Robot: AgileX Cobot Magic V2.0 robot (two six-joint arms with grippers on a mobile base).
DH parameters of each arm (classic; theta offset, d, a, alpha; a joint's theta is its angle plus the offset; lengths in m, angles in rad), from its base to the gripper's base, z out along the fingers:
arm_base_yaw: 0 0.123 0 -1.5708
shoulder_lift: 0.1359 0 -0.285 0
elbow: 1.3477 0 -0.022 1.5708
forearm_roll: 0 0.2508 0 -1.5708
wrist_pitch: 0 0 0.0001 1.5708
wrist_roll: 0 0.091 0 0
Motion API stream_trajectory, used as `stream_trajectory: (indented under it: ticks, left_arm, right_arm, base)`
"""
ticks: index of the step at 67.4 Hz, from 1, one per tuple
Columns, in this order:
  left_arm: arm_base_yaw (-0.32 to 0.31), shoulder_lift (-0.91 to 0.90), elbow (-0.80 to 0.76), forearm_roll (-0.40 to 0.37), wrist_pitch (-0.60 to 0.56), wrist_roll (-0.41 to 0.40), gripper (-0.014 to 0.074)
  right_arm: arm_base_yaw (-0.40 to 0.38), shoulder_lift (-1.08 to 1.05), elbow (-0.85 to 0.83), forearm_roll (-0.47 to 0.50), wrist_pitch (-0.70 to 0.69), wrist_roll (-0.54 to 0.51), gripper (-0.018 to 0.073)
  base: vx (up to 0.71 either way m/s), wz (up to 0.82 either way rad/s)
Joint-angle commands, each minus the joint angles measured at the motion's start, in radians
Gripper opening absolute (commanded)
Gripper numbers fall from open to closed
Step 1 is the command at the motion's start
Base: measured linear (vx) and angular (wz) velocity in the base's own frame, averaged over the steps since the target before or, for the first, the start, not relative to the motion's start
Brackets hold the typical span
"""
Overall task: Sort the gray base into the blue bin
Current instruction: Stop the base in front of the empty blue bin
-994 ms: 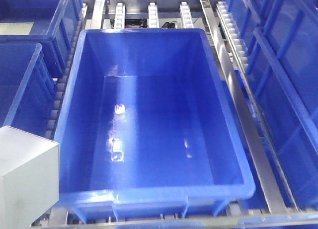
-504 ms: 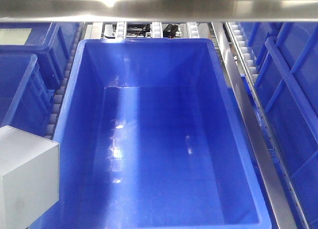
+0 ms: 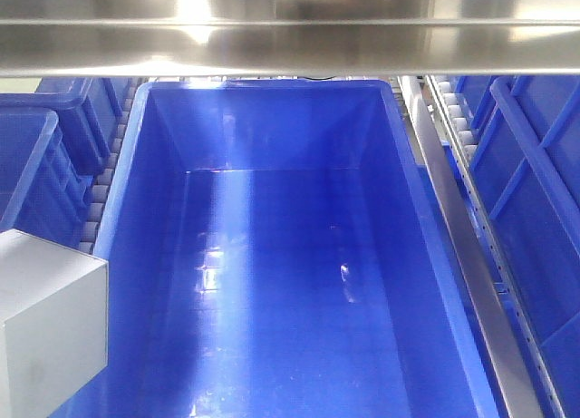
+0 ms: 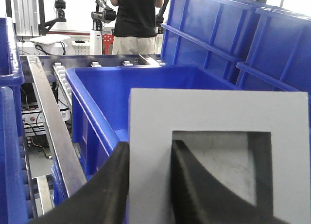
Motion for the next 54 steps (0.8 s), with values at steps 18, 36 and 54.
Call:
stream_trajectory:
  ticks: [18, 36, 54]
  left_arm:
    - [-0.007, 0.011, -0.03, 0.008, -0.104, -0.006, -0.0008]
    - [-0.007, 0.011, -0.03, 0.008, -0.104, -0.006, -0.0008]
    - [-0.007, 0.011, -0.03, 0.008, -0.104, -0.006, -0.0008]
  right_arm:
    - [-0.007, -0.007, 0.004, -0.009, -0.08, -0.012, -0.0005]
    - [-0.007, -0.007, 0.004, -0.009, -0.08, -0.012, -0.0005]
    - [-0.007, -0.007, 0.004, -0.009, -0.08, -0.012, -0.0005]
  base:
    - [0.0, 0.0]
    - [0.0, 0.0]
    - [0.0, 0.0]
